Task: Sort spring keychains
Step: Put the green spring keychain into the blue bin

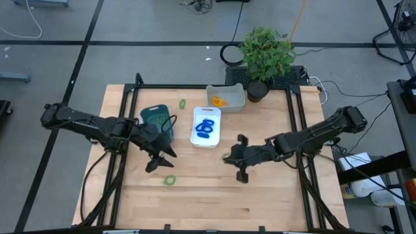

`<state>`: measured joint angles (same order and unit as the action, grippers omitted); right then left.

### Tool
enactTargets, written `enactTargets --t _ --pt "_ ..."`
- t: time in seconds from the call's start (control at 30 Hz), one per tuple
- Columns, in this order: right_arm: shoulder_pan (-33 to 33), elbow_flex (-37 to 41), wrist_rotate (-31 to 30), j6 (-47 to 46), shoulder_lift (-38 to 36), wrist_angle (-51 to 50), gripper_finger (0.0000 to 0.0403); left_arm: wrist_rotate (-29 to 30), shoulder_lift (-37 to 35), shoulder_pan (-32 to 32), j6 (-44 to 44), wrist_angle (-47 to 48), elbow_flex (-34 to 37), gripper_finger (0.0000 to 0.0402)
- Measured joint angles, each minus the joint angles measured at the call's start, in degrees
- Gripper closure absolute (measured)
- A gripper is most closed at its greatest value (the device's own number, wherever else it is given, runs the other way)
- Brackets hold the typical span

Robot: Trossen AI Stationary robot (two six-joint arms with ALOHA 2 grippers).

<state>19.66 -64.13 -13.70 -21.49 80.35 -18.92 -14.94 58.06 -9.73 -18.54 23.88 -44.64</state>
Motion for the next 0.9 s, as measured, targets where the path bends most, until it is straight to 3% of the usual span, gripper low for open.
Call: enactTargets --t 0.13,0.4,0.63,0.9 --pt "-0.04 -3.88 6.53 1.5 3.61 4.96 0.0403 2.6 -0.02 -3.11 6.45 -6.44 0.0 0.0167" --pt "-0.47 -8.8 17.62 -0.29 9.22 13.22 0.0403 17.27 0.0 -9.55 23.44 -14.65 0.0 0.0167" --pt "-2.3 -10.88 20.12 -0.3 11.87 17.67 0.0402 24.76 0.05 -13.42 34.07 -19.79 0.0 0.0165" --pt "-5.28 -14.42 22.95 0.01 15.47 17.61 0.0402 31.3 1.48 -16.08 39.46 -21.69 0.0 0.0175"
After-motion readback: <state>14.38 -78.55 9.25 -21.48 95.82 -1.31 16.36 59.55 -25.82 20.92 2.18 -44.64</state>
